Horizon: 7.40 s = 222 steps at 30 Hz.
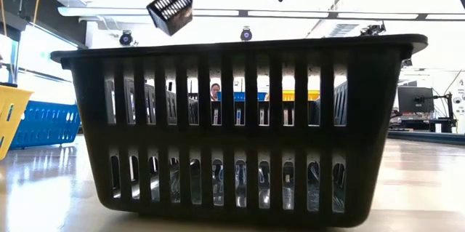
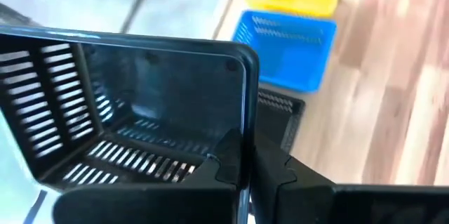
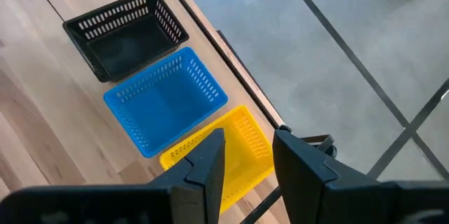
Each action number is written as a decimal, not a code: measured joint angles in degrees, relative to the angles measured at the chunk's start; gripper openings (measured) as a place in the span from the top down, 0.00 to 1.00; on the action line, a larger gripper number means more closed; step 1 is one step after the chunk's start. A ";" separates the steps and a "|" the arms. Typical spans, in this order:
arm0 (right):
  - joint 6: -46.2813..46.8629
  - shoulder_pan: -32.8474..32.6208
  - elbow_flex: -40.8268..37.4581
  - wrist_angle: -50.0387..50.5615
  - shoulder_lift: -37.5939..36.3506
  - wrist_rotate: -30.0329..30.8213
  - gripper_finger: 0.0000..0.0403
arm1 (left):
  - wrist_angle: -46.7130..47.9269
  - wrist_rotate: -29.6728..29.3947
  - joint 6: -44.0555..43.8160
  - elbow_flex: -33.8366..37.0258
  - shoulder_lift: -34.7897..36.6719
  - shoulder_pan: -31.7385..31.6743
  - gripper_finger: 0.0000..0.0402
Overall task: Stack baskets on shelf by color
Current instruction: Stack the top black bin on top of the black bin on the shelf, then stack the right blue bin on top of the blue bin on the shelf
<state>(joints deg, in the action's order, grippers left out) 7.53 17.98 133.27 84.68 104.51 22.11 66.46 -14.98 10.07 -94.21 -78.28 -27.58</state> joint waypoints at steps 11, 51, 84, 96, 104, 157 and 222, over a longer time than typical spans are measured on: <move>0.00 -0.01 0.00 0.01 0.00 0.00 0.73 | 4.07 2.69 1.07 0.00 -12.29 2.98 1.00; 0.00 -0.02 0.00 0.01 0.00 -0.59 0.73 | 3.78 4.17 7.62 0.00 -26.91 -0.07 0.92; 8.37 -15.97 -4.51 5.29 -0.02 -14.94 0.73 | 7.77 11.46 -4.98 3.75 -7.06 4.64 0.74; 18.58 -27.55 -21.50 5.27 0.02 -21.37 0.73 | 2.30 12.41 -15.52 20.48 8.45 9.07 0.74; 27.55 -35.08 -28.23 3.40 0.03 -28.36 0.73 | 2.19 11.45 -15.99 21.33 11.73 10.34 0.74; 61.81 -68.28 -48.11 -24.46 10.19 -37.76 0.73 | 2.71 12.87 -10.36 21.33 14.01 10.41 0.74; -16.22 -11.40 -6.64 -6.61 10.84 -0.80 1.00 | 2.73 12.82 -17.03 21.29 14.01 10.43 0.74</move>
<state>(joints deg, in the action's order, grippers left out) -8.69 6.58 126.63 78.07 115.35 21.31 69.19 -2.15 -6.96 -72.93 -64.27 -17.15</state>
